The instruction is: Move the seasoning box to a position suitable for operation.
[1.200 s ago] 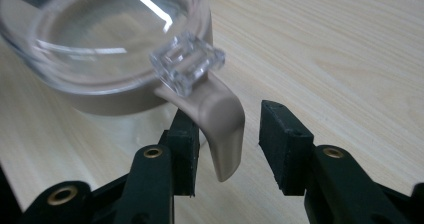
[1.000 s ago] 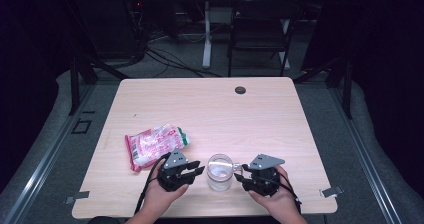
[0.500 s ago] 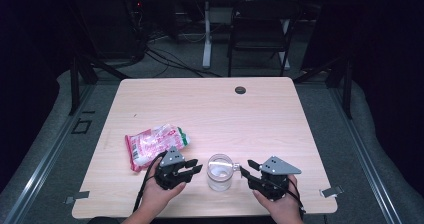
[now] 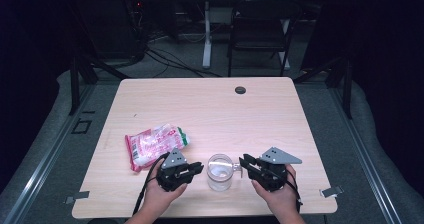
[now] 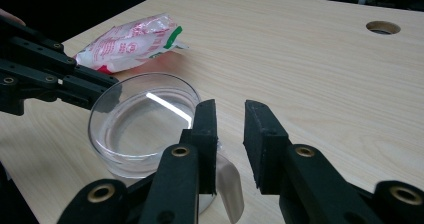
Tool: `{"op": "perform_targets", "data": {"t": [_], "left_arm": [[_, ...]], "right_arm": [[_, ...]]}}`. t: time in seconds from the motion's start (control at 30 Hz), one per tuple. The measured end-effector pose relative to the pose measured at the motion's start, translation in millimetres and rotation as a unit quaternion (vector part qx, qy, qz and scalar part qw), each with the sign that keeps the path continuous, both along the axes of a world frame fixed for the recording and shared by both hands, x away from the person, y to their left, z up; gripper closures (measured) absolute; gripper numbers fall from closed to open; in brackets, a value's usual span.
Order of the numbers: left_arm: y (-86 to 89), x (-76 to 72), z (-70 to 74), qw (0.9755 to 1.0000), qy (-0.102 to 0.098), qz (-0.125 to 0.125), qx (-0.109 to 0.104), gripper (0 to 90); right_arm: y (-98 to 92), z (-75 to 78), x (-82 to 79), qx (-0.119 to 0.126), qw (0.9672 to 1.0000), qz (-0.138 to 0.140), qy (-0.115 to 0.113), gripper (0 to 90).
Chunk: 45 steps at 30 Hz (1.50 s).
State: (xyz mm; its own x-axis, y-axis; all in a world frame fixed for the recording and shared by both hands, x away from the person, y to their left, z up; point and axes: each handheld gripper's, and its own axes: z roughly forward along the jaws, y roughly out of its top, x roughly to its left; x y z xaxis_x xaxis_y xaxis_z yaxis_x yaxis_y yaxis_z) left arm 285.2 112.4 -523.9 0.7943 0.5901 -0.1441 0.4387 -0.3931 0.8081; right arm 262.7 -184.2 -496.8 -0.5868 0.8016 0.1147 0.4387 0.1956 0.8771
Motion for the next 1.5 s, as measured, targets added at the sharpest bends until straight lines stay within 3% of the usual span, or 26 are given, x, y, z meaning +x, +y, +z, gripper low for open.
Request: {"op": "perform_targets", "data": {"t": [0.3,0.47,0.7,1.0,1.5], "left_arm": [[-0.9,-4.0,1.0,0.9999,0.0,-0.01,-0.004,86.5],[-4.7,-5.0,0.2,0.9997,0.003,-0.023,-0.001,88.2],[-7.9,-8.6,-2.2,0.9997,0.005,-0.022,0.009,88.4],[-9.9,-12.2,-3.6,0.9995,0.004,-0.029,0.014,90.0],[-8.6,-12.6,-2.5,0.9995,0.005,-0.032,-0.003,90.0]], "right_arm": [[10.1,-7.3,-0.9,-0.028,0.9996,0.009,-0.003,77.4],[8.7,-9.0,0.1,-0.017,0.9997,0.016,0.0,79.3],[7.7,-9.0,0.5,-0.012,0.9998,0.016,0.002,82.2],[9.1,-10.1,-0.9,-0.017,0.9997,0.019,-0.007,82.3],[8.5,-11.2,0.0,-0.012,0.9997,0.022,-0.007,81.0]]}}
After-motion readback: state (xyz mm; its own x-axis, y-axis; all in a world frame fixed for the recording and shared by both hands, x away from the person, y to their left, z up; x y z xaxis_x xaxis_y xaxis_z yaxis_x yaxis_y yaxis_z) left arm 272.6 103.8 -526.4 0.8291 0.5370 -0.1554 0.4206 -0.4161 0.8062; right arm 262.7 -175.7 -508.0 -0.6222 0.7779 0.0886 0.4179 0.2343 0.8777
